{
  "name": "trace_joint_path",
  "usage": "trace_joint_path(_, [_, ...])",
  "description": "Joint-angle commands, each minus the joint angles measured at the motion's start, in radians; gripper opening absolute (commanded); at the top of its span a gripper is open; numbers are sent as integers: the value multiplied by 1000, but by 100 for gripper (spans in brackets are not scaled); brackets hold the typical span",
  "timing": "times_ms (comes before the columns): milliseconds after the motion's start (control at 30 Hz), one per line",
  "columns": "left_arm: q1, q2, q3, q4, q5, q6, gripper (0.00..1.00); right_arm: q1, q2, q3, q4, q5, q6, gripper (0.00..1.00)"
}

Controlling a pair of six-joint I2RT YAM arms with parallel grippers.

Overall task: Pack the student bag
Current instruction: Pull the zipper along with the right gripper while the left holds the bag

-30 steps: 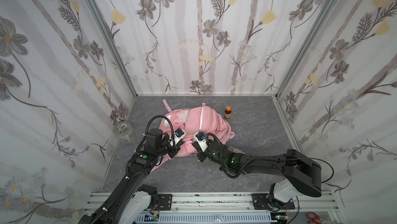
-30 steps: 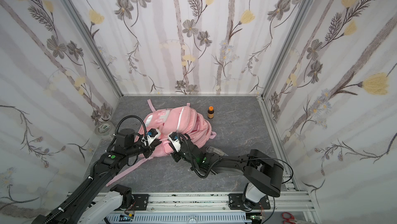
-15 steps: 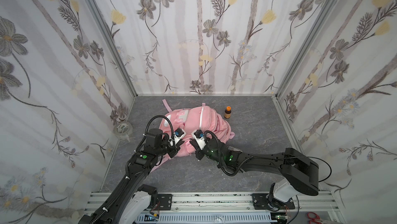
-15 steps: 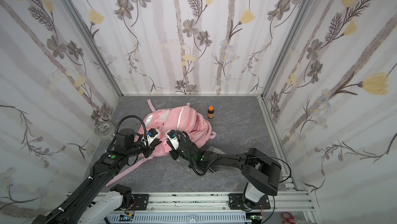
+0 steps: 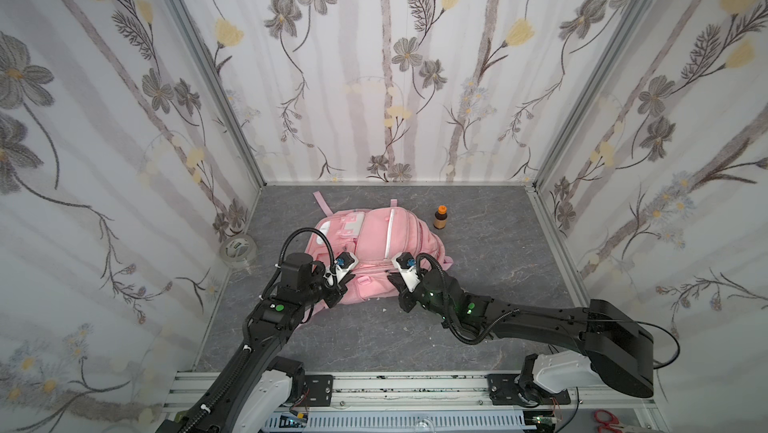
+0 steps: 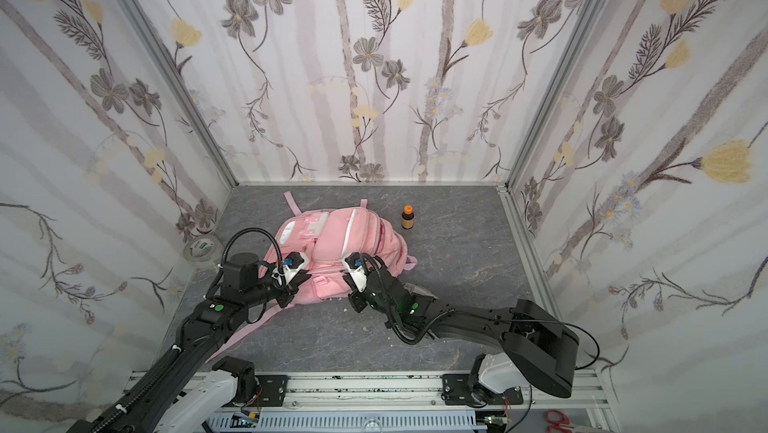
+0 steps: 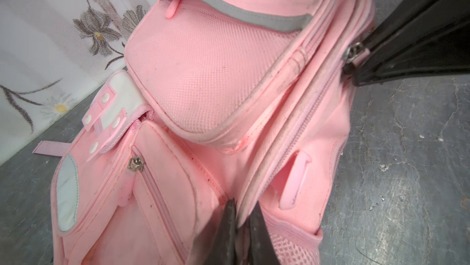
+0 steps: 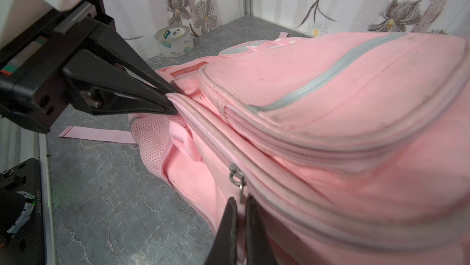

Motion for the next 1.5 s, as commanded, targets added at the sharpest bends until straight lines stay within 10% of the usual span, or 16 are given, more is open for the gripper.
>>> trace_joint_path(0, [36,-9,-10,69,-117,14,0,-26,-63,-34,-83,104,21,0])
trace_joint_path(300, [88,-35,18,35,-100,83,0,-101,-151,-10,-220,-39,1,0])
trace_joint_path(433, [51,-76,102,-123,40,146,58,-84,-109,140,-275,-221,-4,0])
trace_joint_path(667, [-186,-57,234,-321,-40,165,60,-28,-60,262,-291,-312,6,0])
trace_joint_path(1467, [-325,-74,130,-161,-212,158,0,-20,-60,257,-292,-345,43,0])
